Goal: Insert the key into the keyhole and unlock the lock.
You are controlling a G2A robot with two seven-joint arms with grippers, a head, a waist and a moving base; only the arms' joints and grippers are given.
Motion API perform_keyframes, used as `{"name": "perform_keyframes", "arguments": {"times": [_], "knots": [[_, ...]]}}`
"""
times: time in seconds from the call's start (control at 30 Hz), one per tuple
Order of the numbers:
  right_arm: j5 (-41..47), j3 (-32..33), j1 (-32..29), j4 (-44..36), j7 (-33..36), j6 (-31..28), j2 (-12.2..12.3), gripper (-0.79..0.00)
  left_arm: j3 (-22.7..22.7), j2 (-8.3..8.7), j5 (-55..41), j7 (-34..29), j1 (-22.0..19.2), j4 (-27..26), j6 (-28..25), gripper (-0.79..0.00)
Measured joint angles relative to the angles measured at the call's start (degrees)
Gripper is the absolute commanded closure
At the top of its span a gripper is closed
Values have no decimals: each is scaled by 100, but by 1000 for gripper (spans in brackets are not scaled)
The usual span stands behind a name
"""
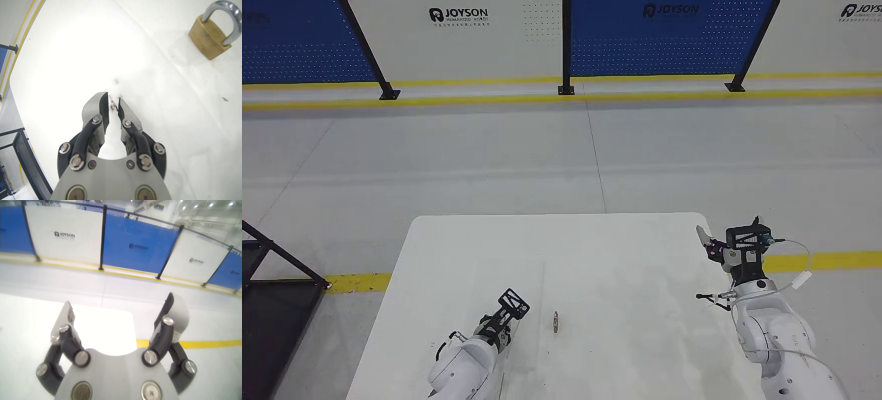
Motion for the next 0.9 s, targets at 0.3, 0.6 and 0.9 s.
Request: {"name": "perform_keyframes", "arguments": {"times": [0.3, 0.6, 0.9], "knots": [[0, 0, 0, 0, 0, 0, 0, -785, -4, -5, 23, 12, 4, -11, -20, 0], [0, 0, 0, 0, 0, 0, 0, -785, -71, 0, 26, 60, 79, -157, -5, 0], [0, 0, 0, 0, 0, 0, 0, -785, -285, 18, -193, 369, 316, -385, 111, 0]]}}
